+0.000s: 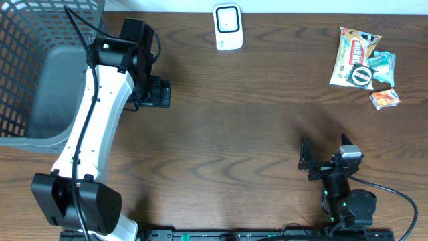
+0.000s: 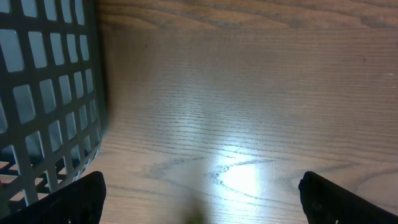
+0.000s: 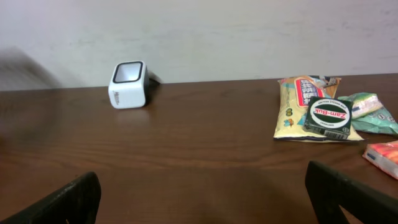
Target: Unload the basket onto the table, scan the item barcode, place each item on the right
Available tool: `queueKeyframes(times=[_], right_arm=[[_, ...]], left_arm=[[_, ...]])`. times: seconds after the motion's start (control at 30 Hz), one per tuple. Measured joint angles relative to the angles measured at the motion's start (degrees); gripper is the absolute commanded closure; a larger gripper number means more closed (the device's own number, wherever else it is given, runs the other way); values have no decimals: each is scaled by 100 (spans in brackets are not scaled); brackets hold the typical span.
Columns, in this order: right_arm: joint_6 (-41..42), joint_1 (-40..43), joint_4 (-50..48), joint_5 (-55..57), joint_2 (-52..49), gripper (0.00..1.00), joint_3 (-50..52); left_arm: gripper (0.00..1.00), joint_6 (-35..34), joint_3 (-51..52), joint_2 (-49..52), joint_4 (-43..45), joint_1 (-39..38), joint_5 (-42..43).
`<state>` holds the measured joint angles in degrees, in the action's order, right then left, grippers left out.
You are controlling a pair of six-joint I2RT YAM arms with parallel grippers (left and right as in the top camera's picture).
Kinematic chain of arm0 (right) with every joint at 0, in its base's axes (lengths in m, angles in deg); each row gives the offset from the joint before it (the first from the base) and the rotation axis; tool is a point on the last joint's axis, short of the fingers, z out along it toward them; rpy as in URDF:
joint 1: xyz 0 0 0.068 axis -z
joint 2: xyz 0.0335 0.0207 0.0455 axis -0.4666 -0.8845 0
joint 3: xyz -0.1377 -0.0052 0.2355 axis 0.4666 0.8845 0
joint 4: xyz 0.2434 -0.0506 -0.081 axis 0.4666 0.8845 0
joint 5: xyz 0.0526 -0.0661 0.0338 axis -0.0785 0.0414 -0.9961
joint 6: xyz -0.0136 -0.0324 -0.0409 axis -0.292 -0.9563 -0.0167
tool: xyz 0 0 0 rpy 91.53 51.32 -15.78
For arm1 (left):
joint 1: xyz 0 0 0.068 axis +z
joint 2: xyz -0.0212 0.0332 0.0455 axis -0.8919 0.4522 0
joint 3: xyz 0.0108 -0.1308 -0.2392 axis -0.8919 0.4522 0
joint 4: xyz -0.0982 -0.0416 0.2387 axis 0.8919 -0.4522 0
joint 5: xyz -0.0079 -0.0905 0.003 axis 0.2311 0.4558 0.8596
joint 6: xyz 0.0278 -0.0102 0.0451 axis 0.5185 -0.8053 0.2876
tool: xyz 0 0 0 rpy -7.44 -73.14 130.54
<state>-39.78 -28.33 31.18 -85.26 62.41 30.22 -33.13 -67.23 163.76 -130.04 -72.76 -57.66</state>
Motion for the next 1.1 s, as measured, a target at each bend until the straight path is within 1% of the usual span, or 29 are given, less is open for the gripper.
queueKeyframes(times=[0.43, 0.7, 1.1], right_arm=[[-33, -26, 13, 125, 0, 1, 0], [-247, -26, 17, 162, 0, 1, 0], [-313, -26, 11, 162, 0, 1, 0]], left_arm=[[2, 0, 0, 0, 0, 0, 0], [2, 0, 0, 0, 0, 0, 0], [2, 0, 0, 0, 0, 0, 0]])
